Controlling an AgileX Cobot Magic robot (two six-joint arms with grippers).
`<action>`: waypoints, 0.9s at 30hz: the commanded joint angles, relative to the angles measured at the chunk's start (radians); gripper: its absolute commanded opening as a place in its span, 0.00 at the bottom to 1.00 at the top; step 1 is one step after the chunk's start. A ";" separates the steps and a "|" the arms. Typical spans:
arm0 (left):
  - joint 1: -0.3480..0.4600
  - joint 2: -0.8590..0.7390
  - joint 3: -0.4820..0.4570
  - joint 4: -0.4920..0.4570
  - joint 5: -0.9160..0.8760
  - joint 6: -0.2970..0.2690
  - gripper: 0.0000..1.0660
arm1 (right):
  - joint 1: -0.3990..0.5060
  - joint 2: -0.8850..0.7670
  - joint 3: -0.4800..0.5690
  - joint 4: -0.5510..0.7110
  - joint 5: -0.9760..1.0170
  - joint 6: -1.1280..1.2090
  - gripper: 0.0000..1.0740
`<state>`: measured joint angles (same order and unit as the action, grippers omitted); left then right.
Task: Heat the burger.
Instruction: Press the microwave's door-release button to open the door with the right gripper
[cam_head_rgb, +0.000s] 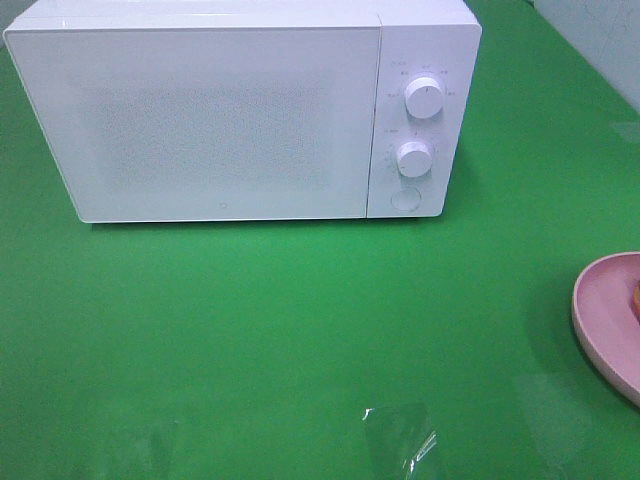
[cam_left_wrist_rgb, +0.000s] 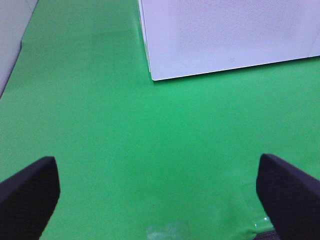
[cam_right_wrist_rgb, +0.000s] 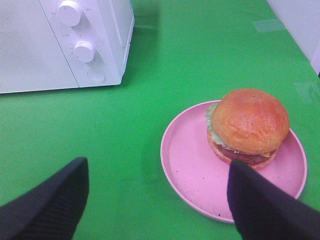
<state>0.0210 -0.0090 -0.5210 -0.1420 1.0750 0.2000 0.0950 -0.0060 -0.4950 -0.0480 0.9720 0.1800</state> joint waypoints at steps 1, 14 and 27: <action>-0.006 -0.020 0.002 -0.005 -0.001 -0.006 0.94 | 0.000 -0.025 0.003 -0.001 -0.011 -0.009 0.68; -0.006 -0.020 0.002 -0.005 -0.001 -0.006 0.94 | 0.000 -0.025 -0.002 0.006 -0.020 -0.009 0.68; -0.006 -0.020 0.002 -0.005 -0.001 -0.006 0.94 | 0.000 0.131 -0.038 0.024 -0.232 -0.009 0.68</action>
<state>0.0210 -0.0090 -0.5210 -0.1420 1.0750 0.2000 0.0950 0.0910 -0.5270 -0.0250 0.8050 0.1800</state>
